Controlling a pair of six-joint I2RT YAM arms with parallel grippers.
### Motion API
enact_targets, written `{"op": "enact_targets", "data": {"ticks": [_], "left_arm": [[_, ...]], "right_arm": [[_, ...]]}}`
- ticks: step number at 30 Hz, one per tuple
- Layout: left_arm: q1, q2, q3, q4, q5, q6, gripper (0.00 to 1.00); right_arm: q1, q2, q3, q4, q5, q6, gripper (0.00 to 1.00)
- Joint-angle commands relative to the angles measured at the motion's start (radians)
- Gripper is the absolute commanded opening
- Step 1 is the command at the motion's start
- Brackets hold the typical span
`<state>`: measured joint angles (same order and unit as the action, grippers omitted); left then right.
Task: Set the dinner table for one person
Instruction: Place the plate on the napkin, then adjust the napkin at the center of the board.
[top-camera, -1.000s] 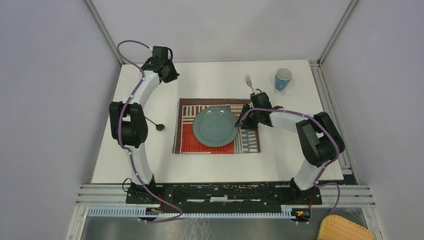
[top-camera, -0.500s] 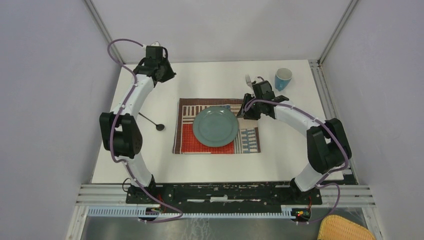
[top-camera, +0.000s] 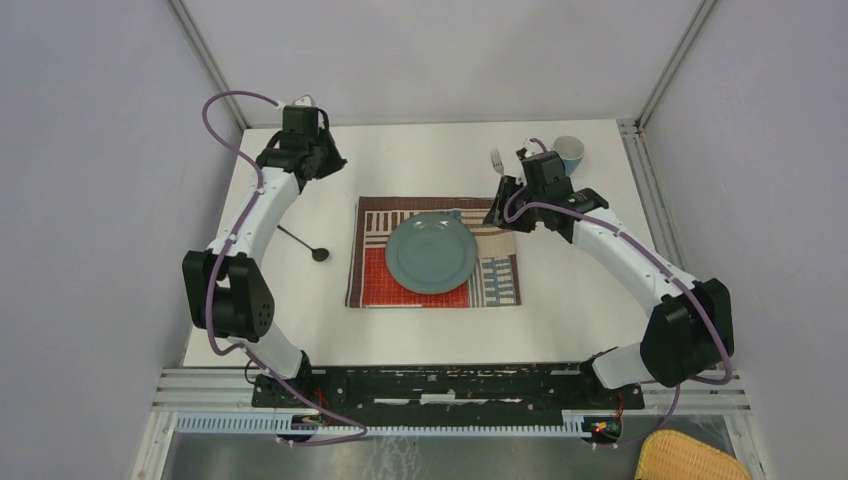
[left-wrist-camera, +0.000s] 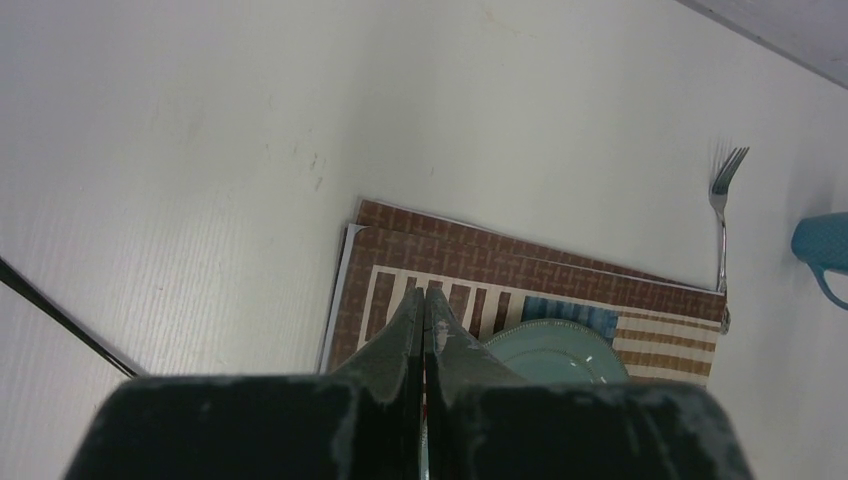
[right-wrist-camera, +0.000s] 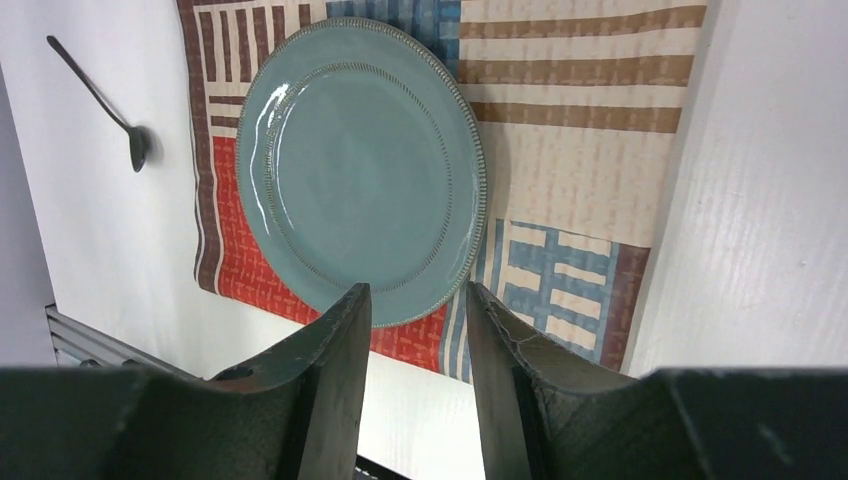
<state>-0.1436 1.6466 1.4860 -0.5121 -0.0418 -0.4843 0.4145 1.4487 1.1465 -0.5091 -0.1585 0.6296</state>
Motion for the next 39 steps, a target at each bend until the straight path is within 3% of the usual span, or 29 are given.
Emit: {"op": "enact_targets", "data": {"ticks": [1, 10, 18, 22, 29, 39], "left_arm": [[-0.005, -0.059, -0.037, 0.059, 0.011, 0.042, 0.04], [-0.021, -0.086, -0.118, 0.069, -0.041, 0.063, 0.13], [-0.031, -0.105, -0.14, 0.069, -0.092, 0.079, 0.13], [-0.033, -0.104, -0.15, 0.069, -0.087, 0.073, 0.13], [-0.04, -0.103, -0.186, 0.086, -0.062, 0.062, 0.13], [-0.039, -0.097, -0.168, 0.08, -0.065, 0.059, 0.13]], "right_arm": [[-0.002, -0.084, -0.019, -0.039, 0.045, -0.037, 0.46], [0.001, -0.148, -0.153, -0.01, 0.09, -0.054, 0.54], [0.009, -0.113, -0.187, 0.025, 0.134, -0.081, 0.51], [0.009, -0.076, -0.191, 0.054, 0.137, -0.075, 0.42], [0.01, -0.023, -0.168, 0.038, 0.193, -0.075, 0.0], [0.009, 0.085, -0.182, 0.059, 0.178, -0.06, 0.0]]}}
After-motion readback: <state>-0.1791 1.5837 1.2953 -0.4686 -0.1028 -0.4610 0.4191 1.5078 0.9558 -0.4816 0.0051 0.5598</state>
